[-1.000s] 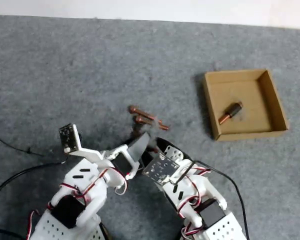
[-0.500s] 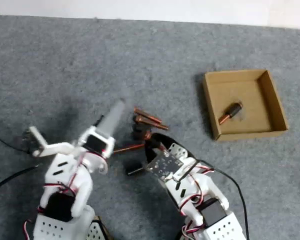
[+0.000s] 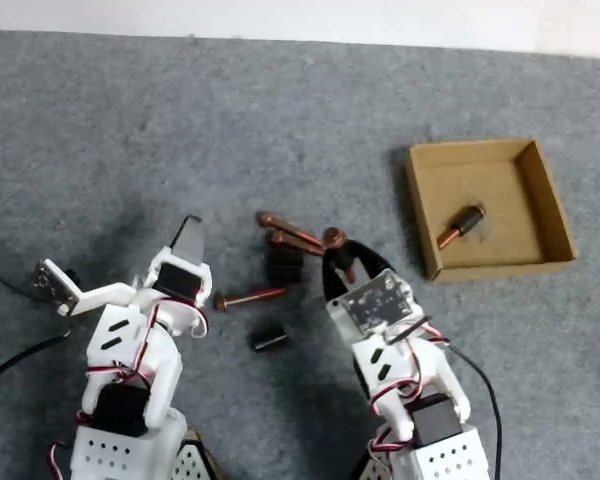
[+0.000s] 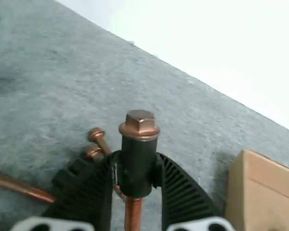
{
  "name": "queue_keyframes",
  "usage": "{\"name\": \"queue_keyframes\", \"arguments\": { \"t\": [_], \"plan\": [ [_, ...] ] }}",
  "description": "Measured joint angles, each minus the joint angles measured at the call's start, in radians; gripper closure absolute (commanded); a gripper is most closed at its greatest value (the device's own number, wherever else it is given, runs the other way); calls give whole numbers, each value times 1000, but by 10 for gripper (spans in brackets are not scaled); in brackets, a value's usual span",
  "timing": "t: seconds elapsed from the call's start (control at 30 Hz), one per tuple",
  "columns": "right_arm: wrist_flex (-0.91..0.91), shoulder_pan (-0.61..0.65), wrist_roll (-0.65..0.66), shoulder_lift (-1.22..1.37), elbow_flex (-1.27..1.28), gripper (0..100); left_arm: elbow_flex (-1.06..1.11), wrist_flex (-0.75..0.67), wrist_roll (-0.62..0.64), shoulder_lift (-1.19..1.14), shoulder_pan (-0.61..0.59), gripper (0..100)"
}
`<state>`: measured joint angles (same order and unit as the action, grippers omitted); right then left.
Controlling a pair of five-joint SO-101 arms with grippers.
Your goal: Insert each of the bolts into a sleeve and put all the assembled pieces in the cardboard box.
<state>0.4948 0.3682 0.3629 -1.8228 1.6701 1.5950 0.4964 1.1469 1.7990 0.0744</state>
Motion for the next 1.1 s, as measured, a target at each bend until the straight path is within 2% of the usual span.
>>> {"name": "queue_keyframes", "arguments": {
  "t": [0.1,0.27,0.53,0.63,0.8,0.97,1.1],
  "plan": [
    [-2,-86,-31,0,0,994,0,0,-124,0,-18,995],
    [-2,-230,-176,0,0,994,18,32,-387,0,-18,995],
    [-2,-290,-175,12,-2,994,18,132,-700,0,-18,994],
    [-11,-330,-173,104,-43,994,9,192,-861,0,-18,994],
    [-173,-420,-173,450,-256,993,9,269,-1175,0,-18,994],
    [-213,-519,-181,987,-618,993,9,278,-1227,0,-18,994],
    [-115,-594,-304,1436,-974,993,9,278,-1231,0,-18,994]
  ]
}}
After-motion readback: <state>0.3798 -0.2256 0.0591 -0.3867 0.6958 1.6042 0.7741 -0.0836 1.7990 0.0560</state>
